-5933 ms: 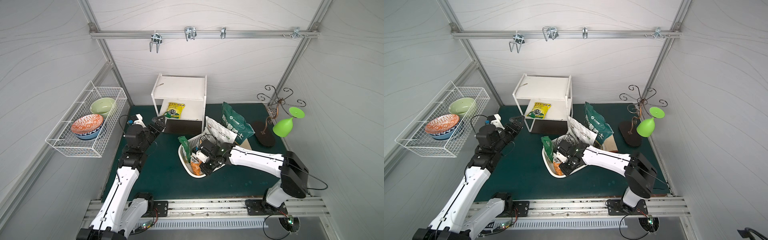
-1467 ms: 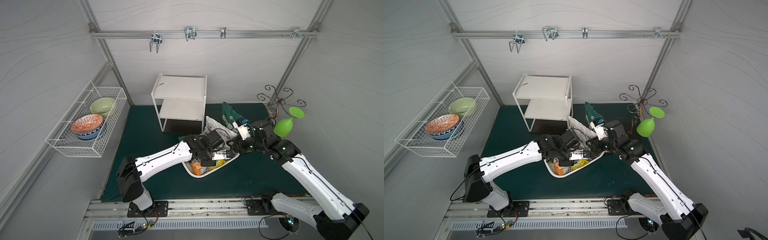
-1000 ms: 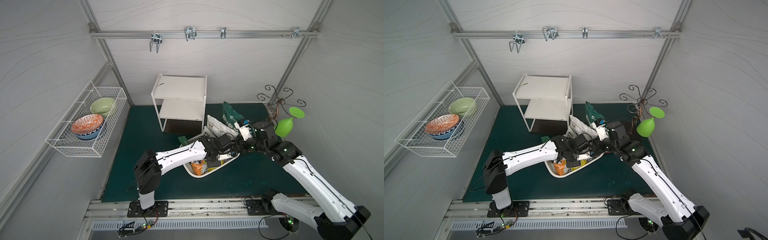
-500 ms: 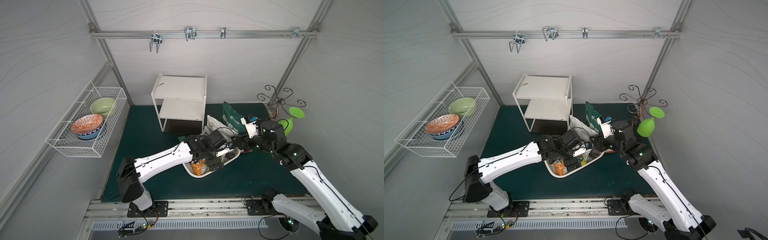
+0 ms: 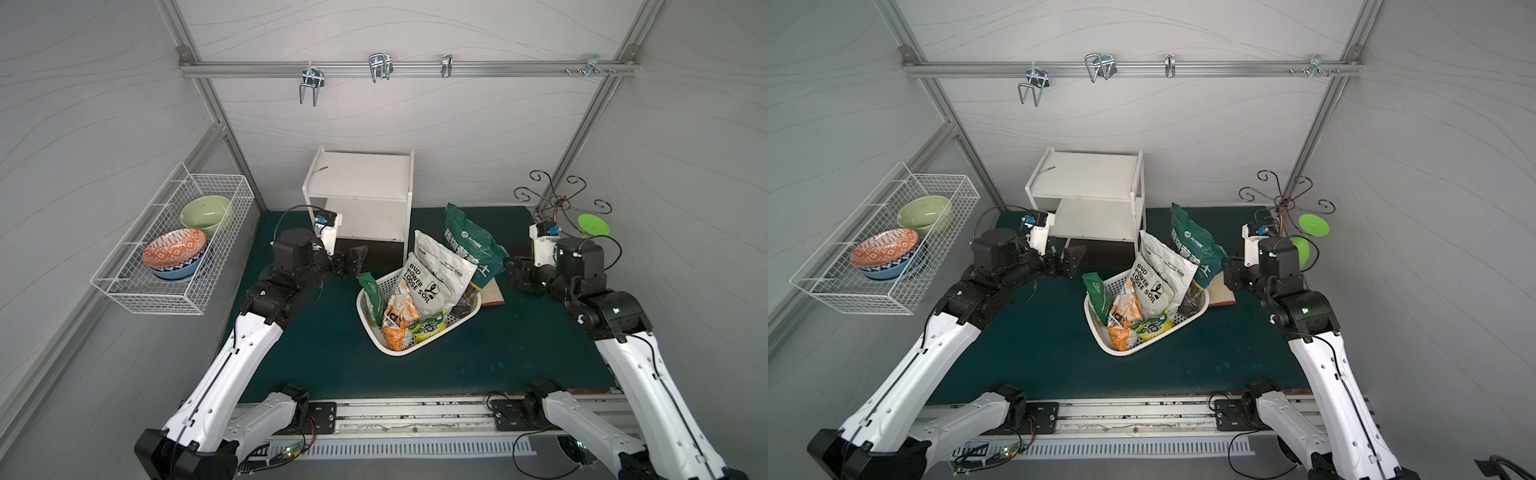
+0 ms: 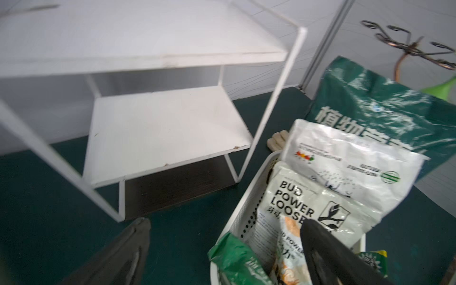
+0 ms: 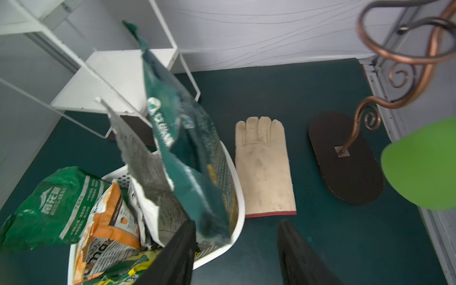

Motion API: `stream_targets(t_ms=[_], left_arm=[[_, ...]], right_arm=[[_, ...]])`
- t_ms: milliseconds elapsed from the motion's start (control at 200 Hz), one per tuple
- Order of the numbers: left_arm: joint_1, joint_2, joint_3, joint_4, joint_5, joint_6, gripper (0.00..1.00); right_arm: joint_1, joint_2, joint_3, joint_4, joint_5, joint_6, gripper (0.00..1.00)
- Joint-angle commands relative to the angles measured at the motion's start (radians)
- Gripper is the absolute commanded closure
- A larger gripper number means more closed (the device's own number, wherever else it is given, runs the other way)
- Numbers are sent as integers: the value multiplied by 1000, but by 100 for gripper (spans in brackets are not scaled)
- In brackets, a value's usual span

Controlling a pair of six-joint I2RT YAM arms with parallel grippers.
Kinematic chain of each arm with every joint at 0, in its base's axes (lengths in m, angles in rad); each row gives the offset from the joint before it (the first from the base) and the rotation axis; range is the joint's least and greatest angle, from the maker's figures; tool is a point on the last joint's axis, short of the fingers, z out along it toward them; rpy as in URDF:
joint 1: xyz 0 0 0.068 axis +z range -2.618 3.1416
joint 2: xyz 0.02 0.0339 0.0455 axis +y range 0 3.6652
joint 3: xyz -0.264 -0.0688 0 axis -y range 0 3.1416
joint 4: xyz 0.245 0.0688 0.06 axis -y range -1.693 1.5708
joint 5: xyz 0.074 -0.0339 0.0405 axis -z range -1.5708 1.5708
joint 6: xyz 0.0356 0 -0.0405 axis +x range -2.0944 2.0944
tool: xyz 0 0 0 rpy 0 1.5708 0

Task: Take down the fertilizer bag from the shelf
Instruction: Reset both arms

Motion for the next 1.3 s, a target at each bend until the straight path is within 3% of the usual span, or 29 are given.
stream_targets(t_ms=[0, 120, 325, 535, 680, 760, 940, 1116, 1176, 1236, 1296], left_arm=[[144, -30, -78, 78, -16, -134, 1], [169, -59, -207, 159, -186, -103, 1], [172, -91, -450, 427, -315, -13, 2], [184, -26, -553, 598, -315, 19, 2], [214, 111, -589, 781, -258, 10, 2], [242, 190, -607, 890, -215, 11, 2], [263, 347, -606, 942, -216, 40, 2], [277, 481, -570, 1076, -201, 11, 2], [274, 549, -551, 1111, -186, 32, 2], [272, 522, -553, 1065, -179, 29, 2], [272, 540, -577, 1135, -178, 34, 2]], right_arm=[[-26, -17, -10, -12, 4, 35, 48], [-44, -21, -25, -27, 60, 39, 54], [-82, 4, -210, 156, 153, 95, 54], [-160, 23, -428, 496, 114, 141, 55], [-166, 176, -574, 863, 63, -34, 39], [-175, 306, -581, 1010, 38, -88, 35], [-184, 553, -533, 1175, 29, -185, 29], [-203, 634, -450, 1067, -47, -172, 28], [-185, 643, -516, 1157, -52, -191, 28], [-148, 655, -618, 1347, -29, -234, 28], [-102, 661, -690, 1482, 61, -267, 27]])
